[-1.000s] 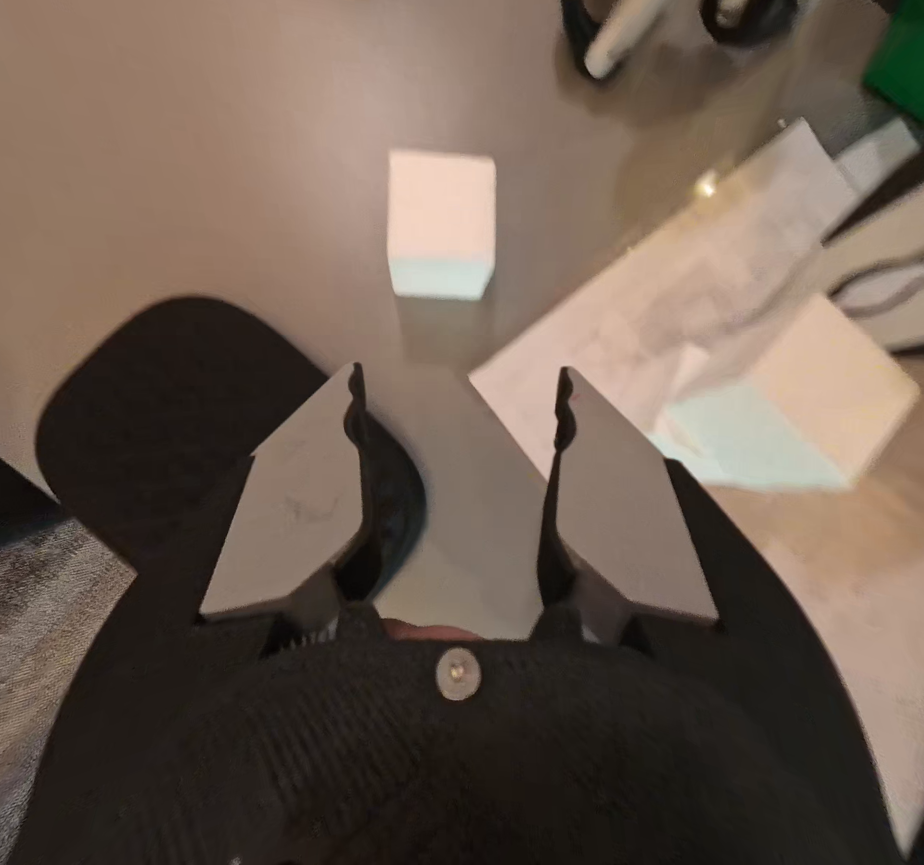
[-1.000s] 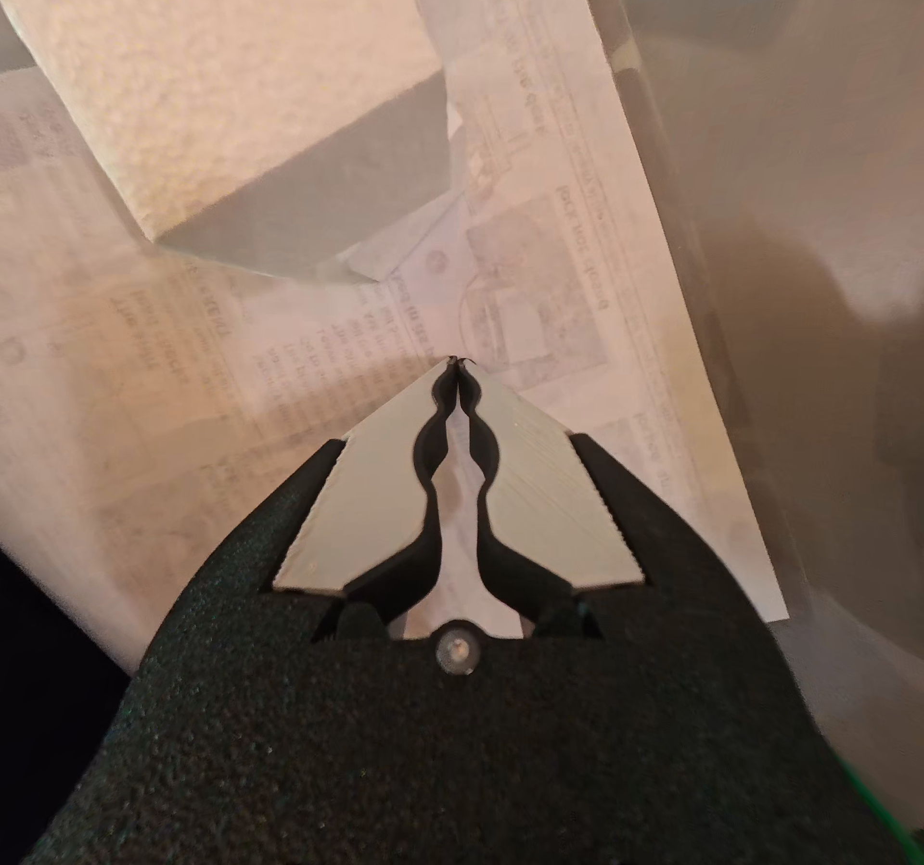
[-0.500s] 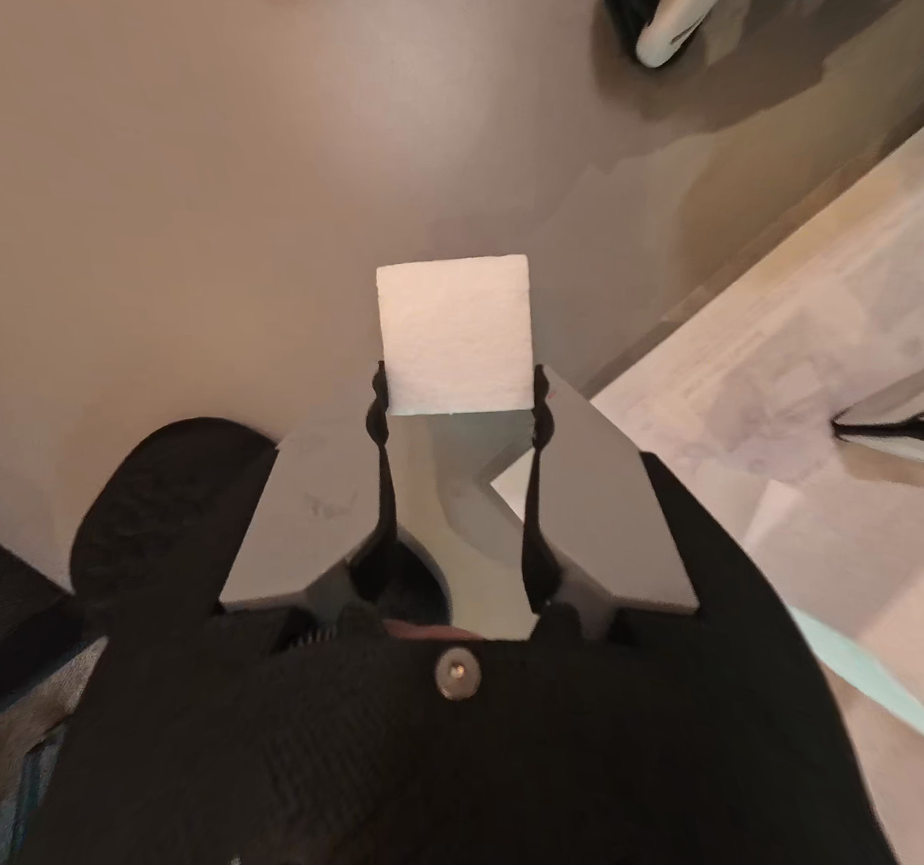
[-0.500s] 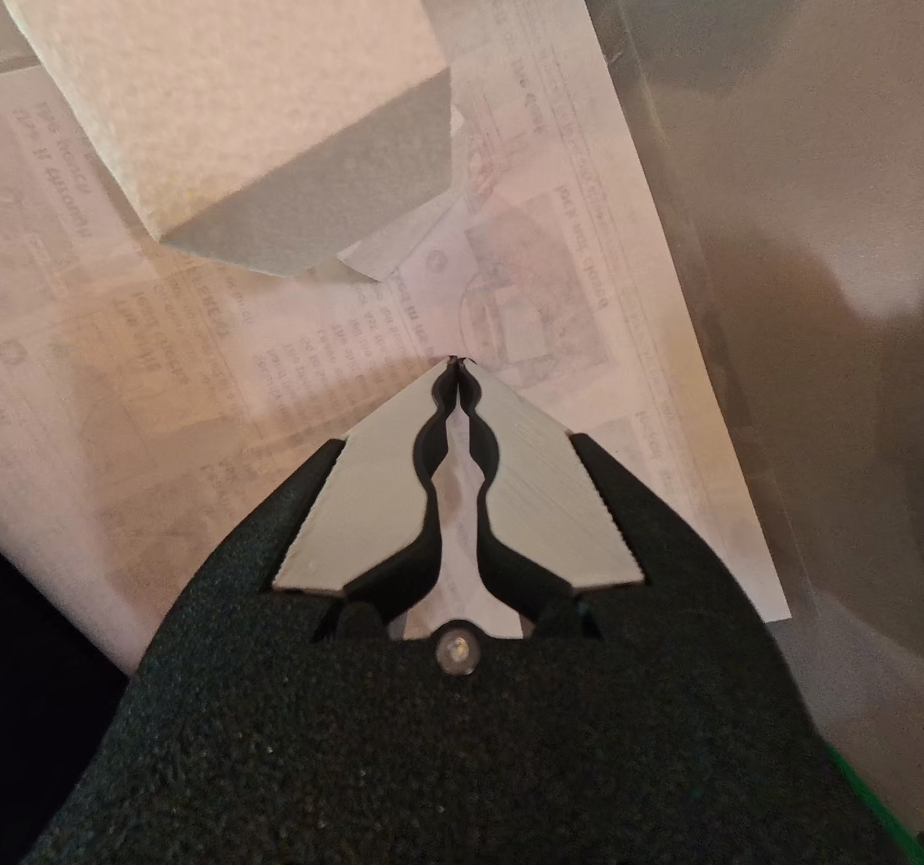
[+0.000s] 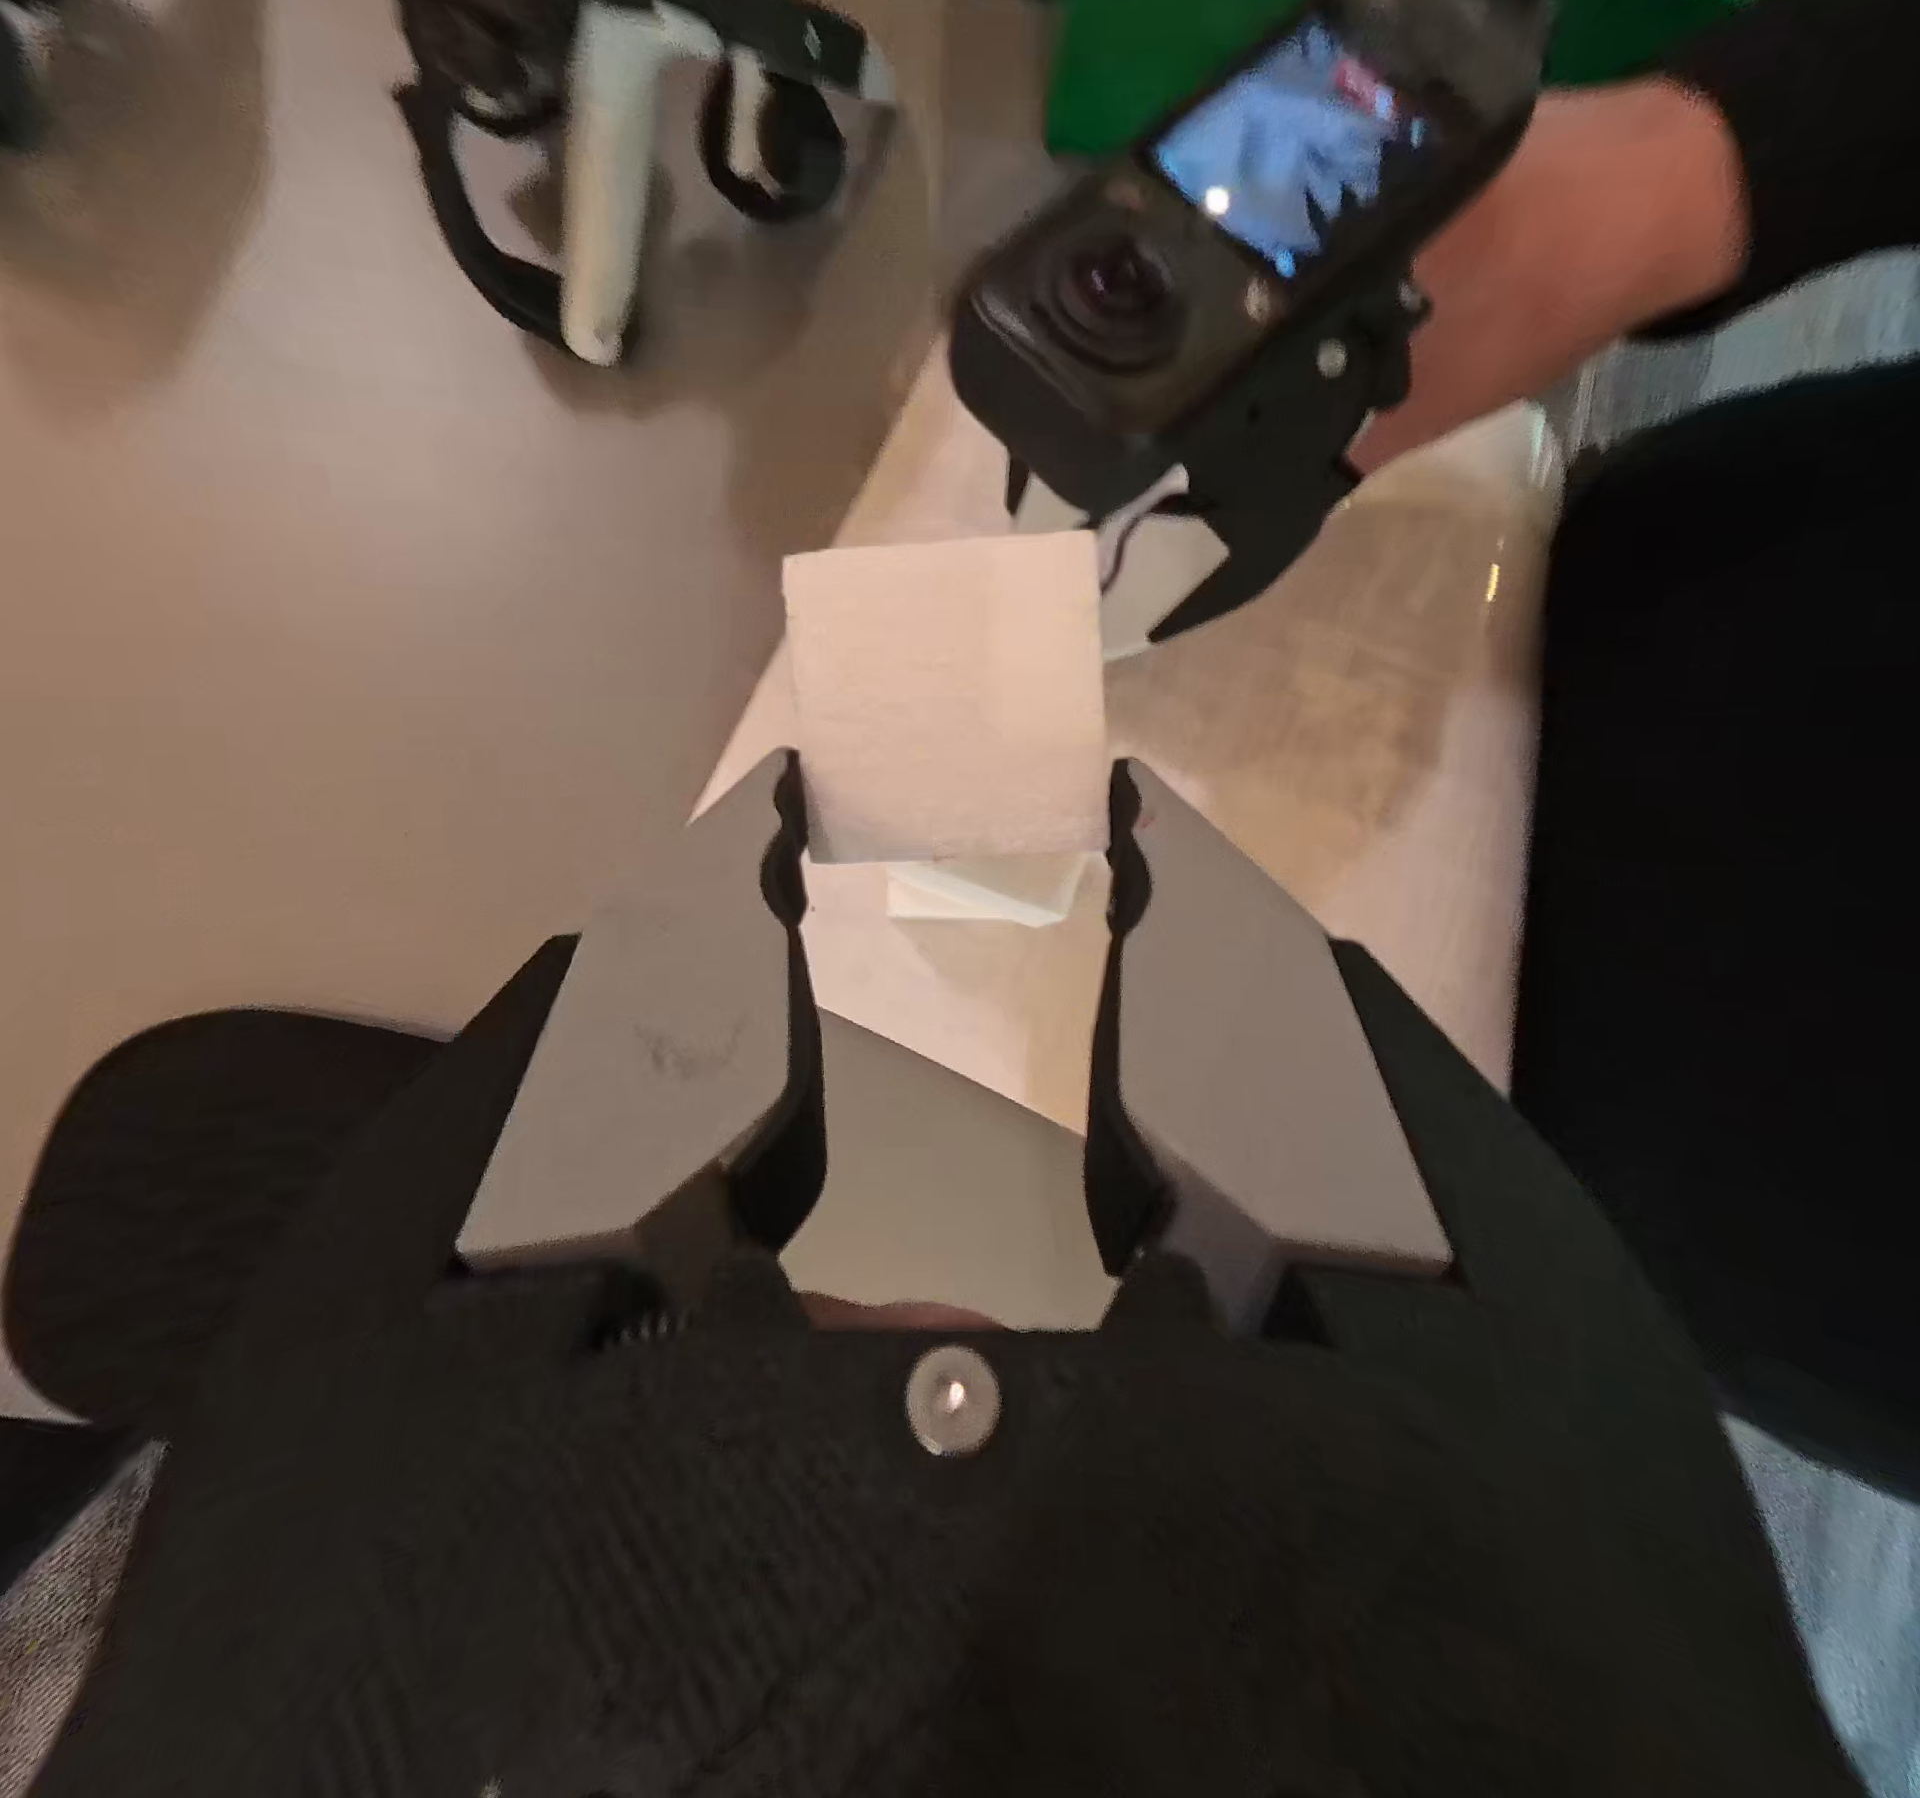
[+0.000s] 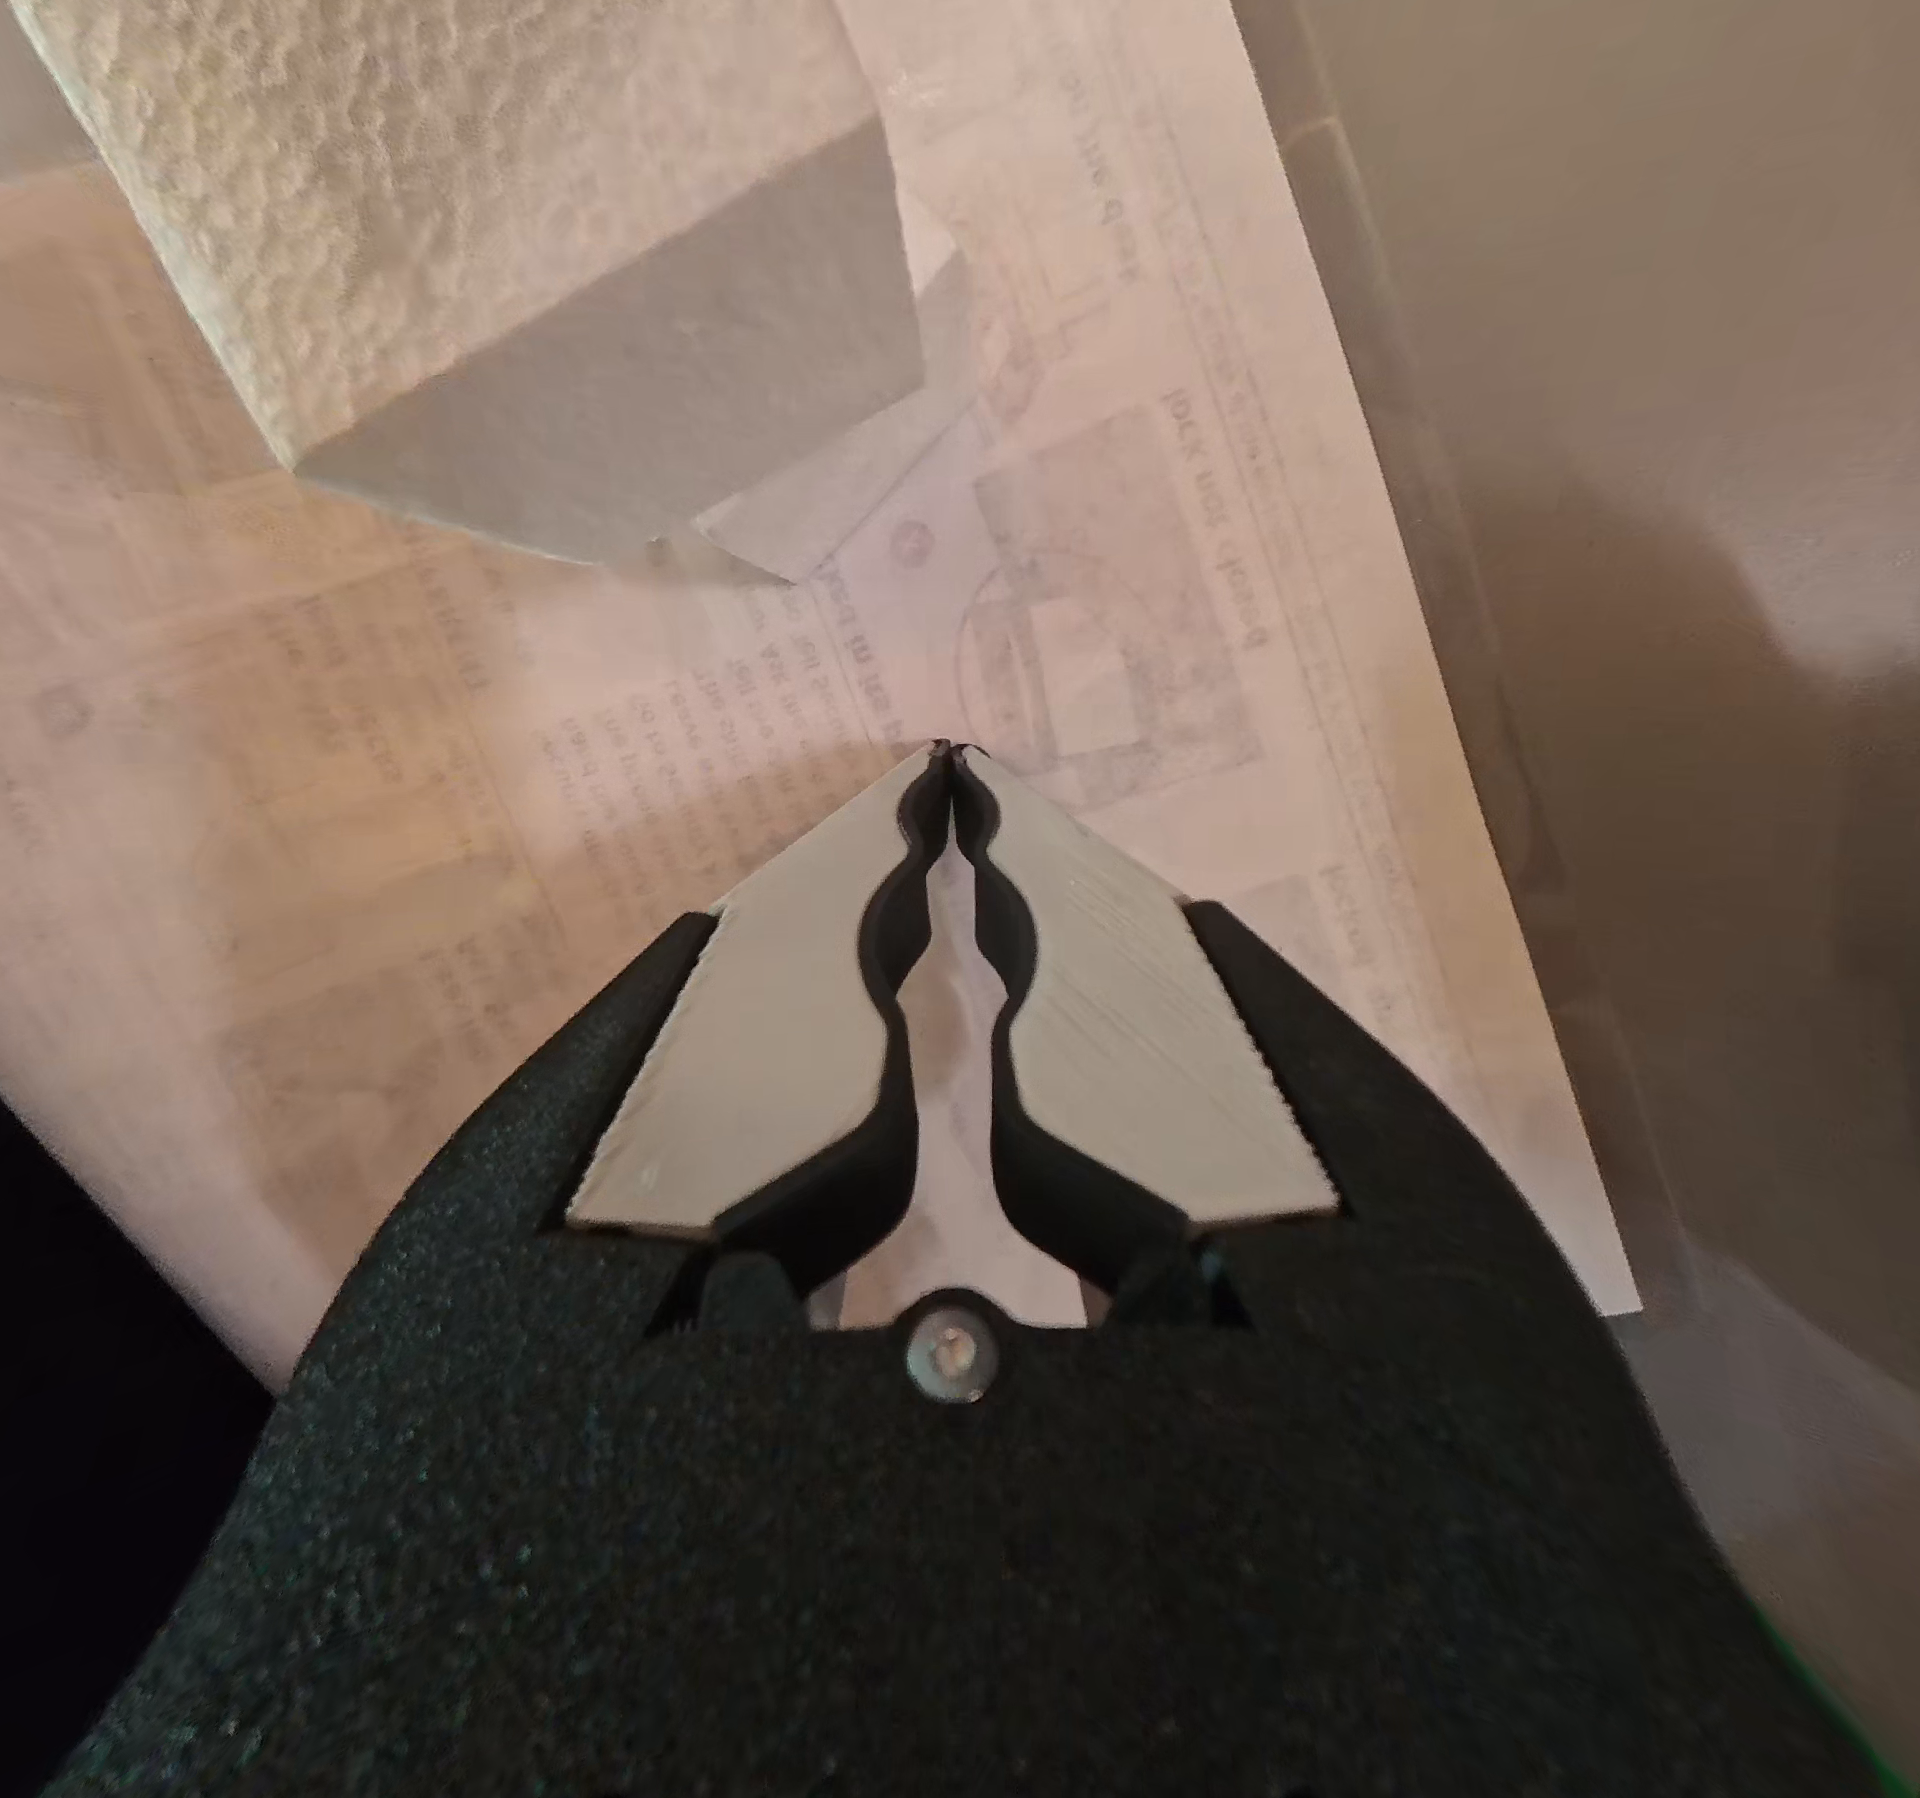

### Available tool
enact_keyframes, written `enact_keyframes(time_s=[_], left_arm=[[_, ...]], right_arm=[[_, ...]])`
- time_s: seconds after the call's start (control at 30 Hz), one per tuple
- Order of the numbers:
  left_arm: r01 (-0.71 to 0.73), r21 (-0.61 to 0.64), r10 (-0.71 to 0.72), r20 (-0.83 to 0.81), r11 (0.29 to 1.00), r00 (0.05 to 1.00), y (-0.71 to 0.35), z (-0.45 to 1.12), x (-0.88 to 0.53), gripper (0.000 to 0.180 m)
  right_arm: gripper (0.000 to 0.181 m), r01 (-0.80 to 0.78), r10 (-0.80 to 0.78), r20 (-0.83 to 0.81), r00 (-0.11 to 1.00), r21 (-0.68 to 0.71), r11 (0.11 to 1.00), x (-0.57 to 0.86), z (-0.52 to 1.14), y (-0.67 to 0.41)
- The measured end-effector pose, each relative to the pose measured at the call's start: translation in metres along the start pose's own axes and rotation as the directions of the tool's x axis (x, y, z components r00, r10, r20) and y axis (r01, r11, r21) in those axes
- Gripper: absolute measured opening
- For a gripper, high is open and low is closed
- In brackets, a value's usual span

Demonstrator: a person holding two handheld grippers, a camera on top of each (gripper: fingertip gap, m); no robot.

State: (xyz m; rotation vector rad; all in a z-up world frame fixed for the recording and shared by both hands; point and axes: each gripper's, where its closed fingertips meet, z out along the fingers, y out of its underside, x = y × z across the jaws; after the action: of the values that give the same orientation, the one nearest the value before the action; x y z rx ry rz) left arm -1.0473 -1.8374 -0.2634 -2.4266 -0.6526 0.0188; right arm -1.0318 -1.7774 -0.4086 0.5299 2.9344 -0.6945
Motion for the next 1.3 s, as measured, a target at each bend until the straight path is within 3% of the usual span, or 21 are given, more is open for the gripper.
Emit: enact_keyframes(time_s=[0.17, 0.57, 0.77, 0.9, 1.03, 1.3], left_arm=[[-0.053, -0.094, 0.054, 0.008, 0.994, 0.999, 0.025, 0.018, 0.014, 0.057], [-0.011, -0.066, 0.012, 0.020, 0.998, 1.000, 0.034, 0.016, 0.019, 0.056], [0.029, -0.070, -0.025, 0.064, 0.997, 0.998, 0.041, 0.015, 0.012, 0.070], [0.097, -0.087, -0.086, 0.127, 0.991, 0.988, 0.078, 0.021, 0.006, 0.070], [0.214, -0.054, -0.205, 0.137, 0.975, 0.969, 0.117, 0.050, 0.012, 0.069], [0.167, -0.030, -0.156, 0.230, 0.985, 0.961, 0.139, 0.081, 0.015, 0.049]], right_arm=[[0.000, -0.010, 0.010, 0.017, 1.000, -0.002, 1.000, 0.000, 0.000, 0.000], [0.000, 0.005, -0.005, 0.005, 1.000, -0.005, 1.000, 0.000, 0.000, 0.000], [0.000, 0.021, -0.021, -0.004, 1.000, -0.019, 1.000, 0.000, 0.000, 0.000], [0.000, 0.022, -0.022, -0.003, 1.000, -0.036, 0.999, 0.000, 0.000, 0.000], [0.000, 0.029, -0.030, -0.006, 1.000, -0.040, 0.999, 0.000, 0.000, 0.000], [0.000, 0.064, -0.064, -0.012, 0.998, -0.029, 0.998, 0.001, -0.002, 0.002]])
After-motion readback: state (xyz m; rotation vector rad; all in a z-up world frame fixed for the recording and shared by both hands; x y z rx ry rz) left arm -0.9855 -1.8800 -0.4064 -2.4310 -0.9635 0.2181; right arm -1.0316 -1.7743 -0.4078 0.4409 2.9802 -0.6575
